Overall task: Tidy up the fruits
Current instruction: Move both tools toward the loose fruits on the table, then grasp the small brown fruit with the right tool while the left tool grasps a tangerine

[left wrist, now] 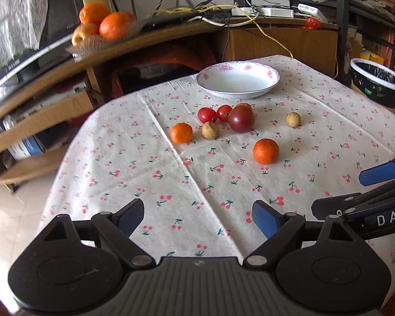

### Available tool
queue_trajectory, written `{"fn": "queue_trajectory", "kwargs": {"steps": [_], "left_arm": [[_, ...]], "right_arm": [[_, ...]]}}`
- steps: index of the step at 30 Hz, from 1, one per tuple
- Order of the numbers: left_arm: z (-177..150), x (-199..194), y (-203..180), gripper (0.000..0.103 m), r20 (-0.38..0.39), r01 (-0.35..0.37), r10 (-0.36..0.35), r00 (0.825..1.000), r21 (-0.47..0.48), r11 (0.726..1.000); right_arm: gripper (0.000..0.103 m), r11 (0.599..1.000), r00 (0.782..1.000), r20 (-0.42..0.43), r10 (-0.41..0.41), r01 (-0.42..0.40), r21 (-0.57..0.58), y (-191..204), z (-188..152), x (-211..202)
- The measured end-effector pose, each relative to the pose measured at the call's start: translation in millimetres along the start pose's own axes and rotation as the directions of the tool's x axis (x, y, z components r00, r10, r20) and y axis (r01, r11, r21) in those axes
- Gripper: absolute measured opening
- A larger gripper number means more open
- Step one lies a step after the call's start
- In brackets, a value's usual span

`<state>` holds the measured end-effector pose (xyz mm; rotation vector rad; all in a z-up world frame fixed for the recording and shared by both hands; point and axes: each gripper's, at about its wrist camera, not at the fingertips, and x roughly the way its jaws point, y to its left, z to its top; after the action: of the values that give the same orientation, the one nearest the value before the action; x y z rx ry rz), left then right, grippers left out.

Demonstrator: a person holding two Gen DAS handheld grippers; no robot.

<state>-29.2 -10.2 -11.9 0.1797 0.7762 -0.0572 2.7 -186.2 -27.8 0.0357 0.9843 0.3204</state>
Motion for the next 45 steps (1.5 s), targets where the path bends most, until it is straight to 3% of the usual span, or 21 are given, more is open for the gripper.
{"fn": "queue_trajectory", "kwargs": {"steps": [6,13,20,26,30,35,39,45], "left_arm": [[-4.6,-4.2,-3.5,0.092,-0.019,0.001,-0.001,1.000,0.031,1.000],[-3.7,-2.5,-7.7,0.091,-0.029,0.002,0.000,1.000,0.057,0.998],[29.5,29.9,-13.5,0.087,-0.060,0.097,-0.094,0.994,0.050,0.994],[58.4,47.3,-30.2,0.088,-0.026,0.150,-0.148,0.989,0.106,0.983],[69.1,61.4,-47.4,0.088,-0.016,0.131,-0.130,0.991,0.180,0.975],[76.6,84.0,-46.1,0.088,-0.051,0.137,-0.130,0.990,0.161,0.977],[78.5,92.0,-44.7,0.088,-0.065,0.186,-0.179,0.982,0.132,0.974],[71.7,93.8,-52.2,0.083,-0.077,0.234,-0.224,0.972,0.160,0.959]], "right_arm": [[0.082,0.999,0.998,-0.046,0.033,-0.033,-0.002,3.2,-6.1,-1.9],[0.081,0.999,0.999,-0.035,0.017,-0.019,-0.048,5.1,-4.1,-3.5],[0.081,0.999,0.999,0.005,-0.035,0.035,-0.034,-16.3,27.2,3.8],[0.080,0.998,0.997,0.053,-0.062,0.063,-0.022,-38.7,57.0,11.4],[0.074,0.995,0.997,0.052,-0.064,0.068,-0.071,-44.1,72.0,25.8],[0.074,0.993,0.995,0.061,-0.074,0.079,-0.088,-55.0,89.6,40.5],[0.067,0.991,0.996,0.052,-0.074,0.079,-0.104,-61.0,102.7,54.6],[0.054,0.990,0.999,0.019,-0.037,0.039,-0.135,-56.9,106.1,69.3]]}}
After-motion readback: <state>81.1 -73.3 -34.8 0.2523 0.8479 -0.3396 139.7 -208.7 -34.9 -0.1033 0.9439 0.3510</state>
